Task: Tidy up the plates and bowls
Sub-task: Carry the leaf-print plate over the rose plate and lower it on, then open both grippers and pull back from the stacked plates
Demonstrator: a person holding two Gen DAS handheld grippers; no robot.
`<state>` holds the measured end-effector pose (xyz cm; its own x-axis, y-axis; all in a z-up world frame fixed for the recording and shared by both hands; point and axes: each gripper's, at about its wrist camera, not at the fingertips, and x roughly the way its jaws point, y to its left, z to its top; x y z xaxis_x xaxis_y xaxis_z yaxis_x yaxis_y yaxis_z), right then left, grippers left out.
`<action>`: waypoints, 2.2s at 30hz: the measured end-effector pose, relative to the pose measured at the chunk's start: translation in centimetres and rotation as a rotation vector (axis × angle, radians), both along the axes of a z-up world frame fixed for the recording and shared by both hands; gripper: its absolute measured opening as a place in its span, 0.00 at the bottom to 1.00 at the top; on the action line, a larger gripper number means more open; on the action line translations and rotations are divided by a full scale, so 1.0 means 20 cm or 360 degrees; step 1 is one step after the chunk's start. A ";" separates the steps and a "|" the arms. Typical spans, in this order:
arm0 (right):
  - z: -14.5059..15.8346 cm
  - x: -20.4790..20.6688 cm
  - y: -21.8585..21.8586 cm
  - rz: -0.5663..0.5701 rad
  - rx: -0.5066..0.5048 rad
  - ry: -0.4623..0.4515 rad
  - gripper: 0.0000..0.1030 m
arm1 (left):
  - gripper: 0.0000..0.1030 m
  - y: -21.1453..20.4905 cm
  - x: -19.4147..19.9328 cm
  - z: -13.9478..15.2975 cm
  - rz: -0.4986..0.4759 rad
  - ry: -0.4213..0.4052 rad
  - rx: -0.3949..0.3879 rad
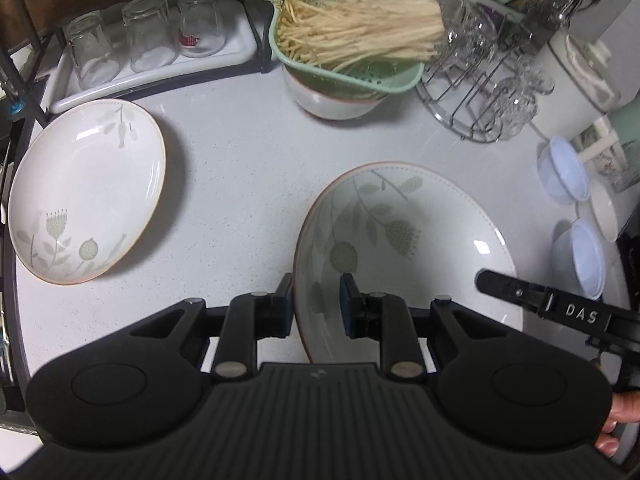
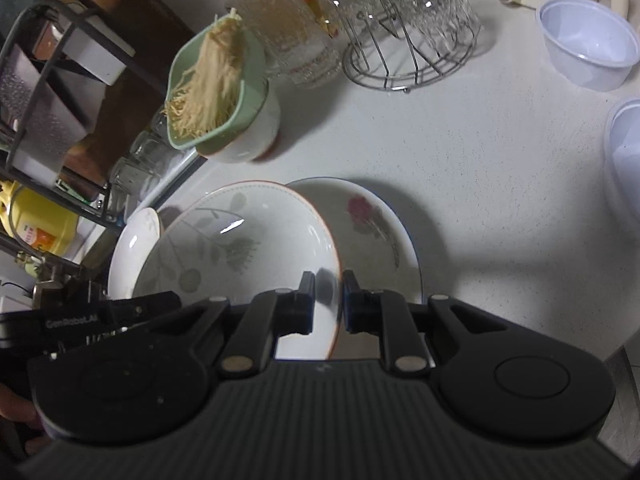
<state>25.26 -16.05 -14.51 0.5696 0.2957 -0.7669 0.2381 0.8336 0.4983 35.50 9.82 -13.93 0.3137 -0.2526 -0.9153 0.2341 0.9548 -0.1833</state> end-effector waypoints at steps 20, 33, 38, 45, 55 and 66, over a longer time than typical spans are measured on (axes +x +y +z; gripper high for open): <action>-0.13 0.10 -0.06 0.0109 -0.0079 0.0028 0.17 | 0.25 -0.13 0.06 -0.13 0.0042 0.0105 0.0169; -0.15 0.11 -0.02 0.0121 -0.0142 0.0004 0.16 | 0.25 -0.14 0.05 -0.16 0.0007 0.0079 0.0228; -0.15 0.11 -0.02 0.0090 -0.0145 0.0008 0.16 | 0.25 -0.12 0.04 -0.14 0.0021 0.0059 0.0187; -0.05 0.07 -0.03 0.0008 -0.0249 -0.0098 0.16 | 0.25 -0.08 0.00 -0.02 0.0058 -0.0048 0.0073; 0.25 -0.06 0.01 -0.0007 -0.0367 -0.0306 0.16 | 0.25 -0.04 -0.17 0.35 -0.0015 -0.0334 -0.0074; 0.60 -0.30 0.14 -0.0067 -0.0437 -0.0515 0.17 | 0.25 0.10 -0.39 0.66 -0.0052 -0.0569 -0.0191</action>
